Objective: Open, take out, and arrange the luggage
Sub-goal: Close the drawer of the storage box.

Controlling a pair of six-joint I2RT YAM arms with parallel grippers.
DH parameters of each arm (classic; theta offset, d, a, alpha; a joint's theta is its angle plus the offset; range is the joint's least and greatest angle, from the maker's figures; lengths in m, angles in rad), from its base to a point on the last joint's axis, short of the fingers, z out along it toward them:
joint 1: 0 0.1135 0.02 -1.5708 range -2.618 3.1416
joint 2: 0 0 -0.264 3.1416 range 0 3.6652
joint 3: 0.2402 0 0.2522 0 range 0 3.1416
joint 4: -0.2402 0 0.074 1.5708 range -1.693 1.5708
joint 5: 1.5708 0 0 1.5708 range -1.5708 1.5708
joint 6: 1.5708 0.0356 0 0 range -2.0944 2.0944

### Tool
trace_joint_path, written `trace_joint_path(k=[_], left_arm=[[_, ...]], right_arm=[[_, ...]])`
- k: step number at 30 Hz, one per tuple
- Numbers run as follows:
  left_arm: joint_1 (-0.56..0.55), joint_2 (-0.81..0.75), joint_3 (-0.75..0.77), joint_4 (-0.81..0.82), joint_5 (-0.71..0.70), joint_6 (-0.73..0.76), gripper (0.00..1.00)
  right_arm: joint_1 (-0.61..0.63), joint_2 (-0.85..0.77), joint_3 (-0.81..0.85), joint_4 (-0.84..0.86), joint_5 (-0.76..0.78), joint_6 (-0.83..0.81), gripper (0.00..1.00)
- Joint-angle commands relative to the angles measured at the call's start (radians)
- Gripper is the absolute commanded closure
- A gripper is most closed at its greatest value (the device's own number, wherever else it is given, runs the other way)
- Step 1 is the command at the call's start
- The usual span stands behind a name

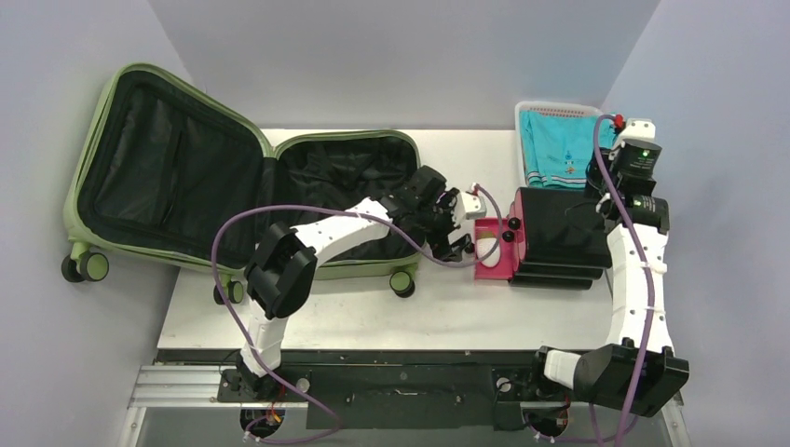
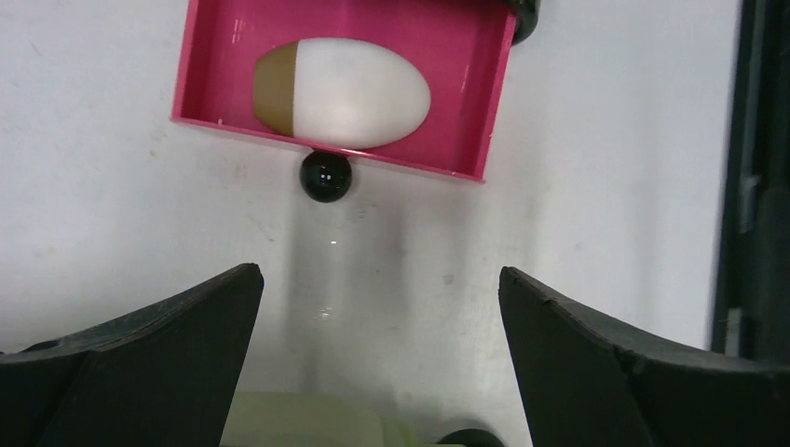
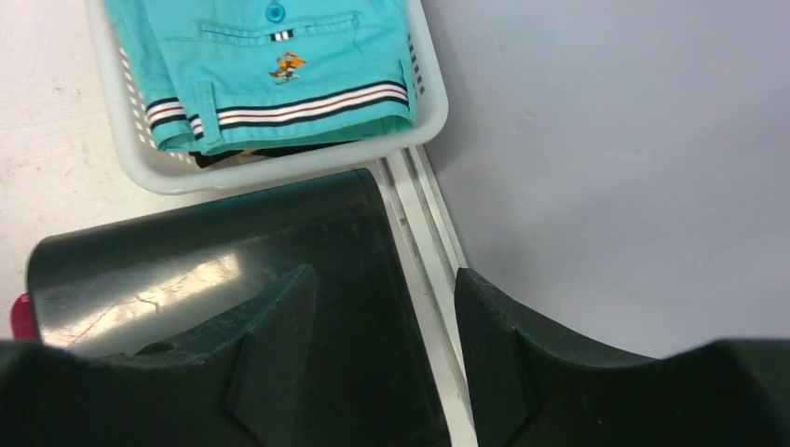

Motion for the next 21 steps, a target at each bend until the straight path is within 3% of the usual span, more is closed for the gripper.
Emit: trace_joint_path(k=[1, 8, 19, 21], left_arm=[[-0.054, 0.016, 0.012, -0.04, -0.107, 0.423, 0.04], [-0.105, 0.098, -0.056, 0.071, -0.259, 0.61, 0.04], [-0.088, 0.273, 0.134, 0.052, -0.219, 0.575, 0.01], [-0.082, 0.29, 0.153, 0.05, -0.201, 0.562, 0.07]], right_arm=[[-0.06, 0.01, -0.026, 0.039, -0.118, 0.025, 0.47], [-0.078, 0.02, -0.094, 0.064, -0.159, 0.052, 0.47], [-0.128, 0.006, -0.151, 0.08, -0.226, 0.06, 0.47], [-0.131, 0.008, -0.154, 0.079, -0.234, 0.061, 0.47]])
